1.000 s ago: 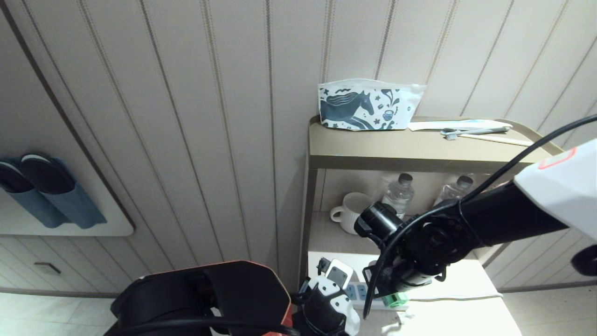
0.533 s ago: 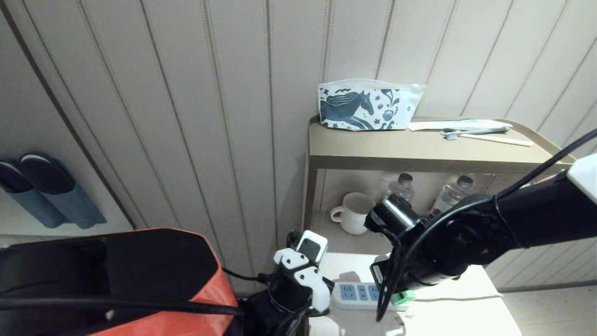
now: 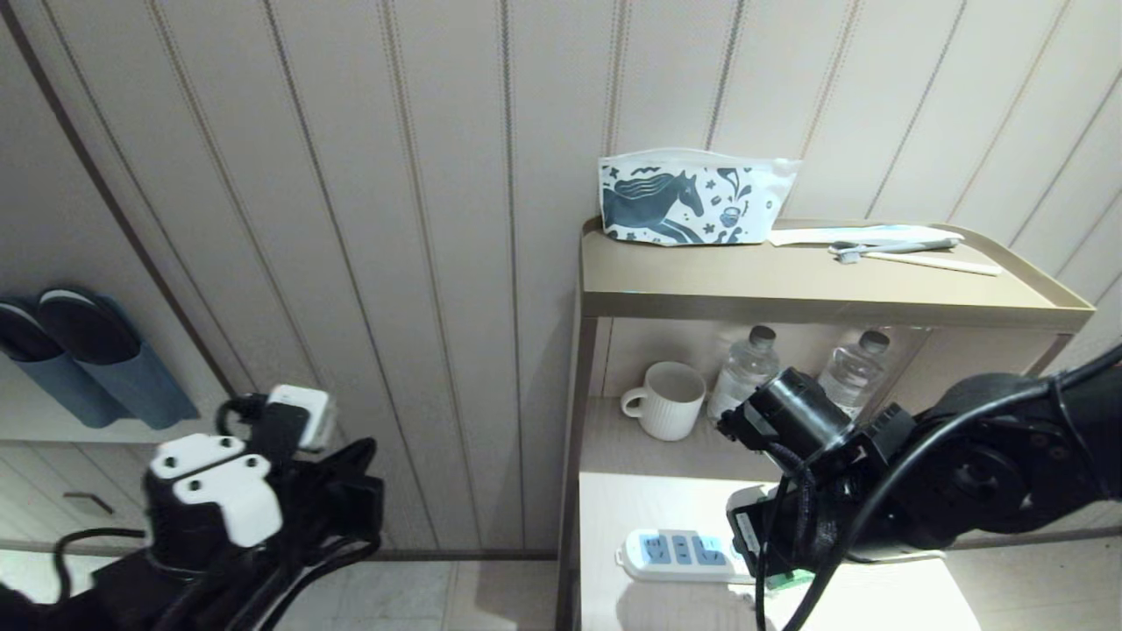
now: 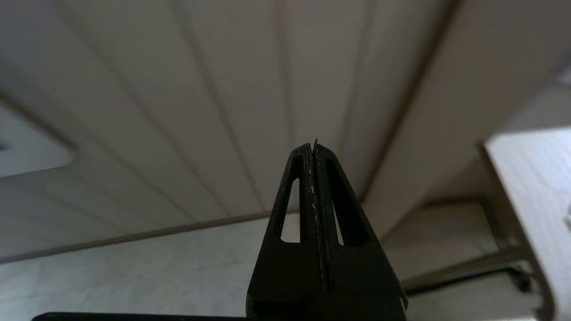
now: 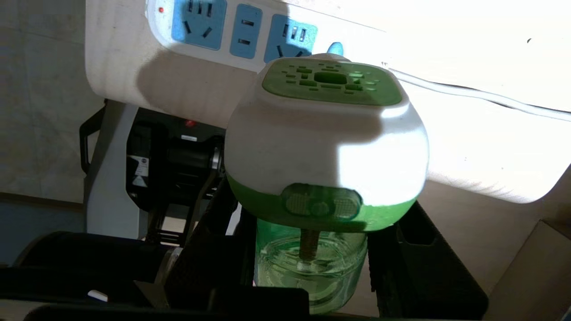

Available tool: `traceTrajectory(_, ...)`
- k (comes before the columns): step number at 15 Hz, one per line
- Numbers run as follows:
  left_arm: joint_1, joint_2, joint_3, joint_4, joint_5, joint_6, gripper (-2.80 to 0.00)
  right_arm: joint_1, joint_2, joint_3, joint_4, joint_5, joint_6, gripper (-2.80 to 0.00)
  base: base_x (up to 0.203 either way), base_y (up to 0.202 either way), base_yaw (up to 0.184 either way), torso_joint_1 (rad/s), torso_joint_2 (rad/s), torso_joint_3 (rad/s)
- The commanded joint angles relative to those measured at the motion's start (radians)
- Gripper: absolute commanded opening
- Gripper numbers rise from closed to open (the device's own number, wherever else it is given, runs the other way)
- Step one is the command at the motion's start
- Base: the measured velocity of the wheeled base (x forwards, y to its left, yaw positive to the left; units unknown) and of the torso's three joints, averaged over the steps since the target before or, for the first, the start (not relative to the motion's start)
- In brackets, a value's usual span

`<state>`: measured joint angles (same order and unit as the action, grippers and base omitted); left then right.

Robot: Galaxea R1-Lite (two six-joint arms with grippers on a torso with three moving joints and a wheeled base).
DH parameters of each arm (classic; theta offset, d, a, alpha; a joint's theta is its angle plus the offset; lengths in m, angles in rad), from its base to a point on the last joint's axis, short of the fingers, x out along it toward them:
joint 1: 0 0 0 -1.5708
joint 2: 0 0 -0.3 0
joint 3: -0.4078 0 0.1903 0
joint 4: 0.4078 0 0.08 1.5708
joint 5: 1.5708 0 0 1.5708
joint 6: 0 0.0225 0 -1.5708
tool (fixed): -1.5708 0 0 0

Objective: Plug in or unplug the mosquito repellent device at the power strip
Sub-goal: Place the mosquito repellent liquid on the table

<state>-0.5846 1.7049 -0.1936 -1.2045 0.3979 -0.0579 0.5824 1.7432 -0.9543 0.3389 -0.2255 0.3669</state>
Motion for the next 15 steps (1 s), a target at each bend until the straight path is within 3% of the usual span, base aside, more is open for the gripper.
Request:
traceTrajectory(1,0.099,-0.255,0.114,0.004,0.001,0.01,-2.8,0.006,-0.033,0.008,0.003,-0.001,0.007,-2.8,0.0,0.0,0.0,0.0,0.0,0.0)
traceTrajectory(3,0.195,-0.411,0.162,0.076,0.008,0.016,-2.8,0.005,-0.047,0.019,0.002,-0.001,0.009,-2.8,0.0,0.0,0.0,0.0,0.0,0.0)
traceTrajectory(5,0.278,-0.604,0.157,0.222,0.033,0.027,-2.8,0.005,-0.048,0.017,0.002,-0.001,0.009,-2.8,0.0,0.0,0.0,0.0,0.0,0.0)
traceTrajectory(6,0.299,-0.714,0.137,0.325,0.054,0.038,-2.8,0.006,-0.048,0.017,0.002,-0.001,0.009,-2.8,0.0,0.0,0.0,0.0,0.0,0.0)
traceTrajectory(10,0.347,-1.14,-0.033,0.941,0.118,0.042,-2.8,0.006,-0.042,0.016,-0.003,0.002,0.012,-2.8,0.0,0.0,0.0,0.0,0.0,0.0)
traceTrajectory(11,0.375,-1.192,-0.054,1.024,0.129,0.035,-2.8,0.005,-0.041,0.014,-0.005,0.002,0.012,-2.8,0.0,0.0,0.0,0.0,0.0,0.0)
traceTrajectory(13,0.495,-1.257,-0.022,1.074,0.137,0.028,-2.8,0.007,-0.043,0.014,-0.005,0.0,0.015,-2.8,0.0,0.0,0.0,0.0,0.0,0.0)
traceTrajectory(15,0.523,-1.327,0.051,1.076,0.107,0.034,-2.8,0.005,-0.049,0.009,-0.005,0.0,0.023,-2.8,0.0,0.0,0.0,0.0,0.0,0.0)
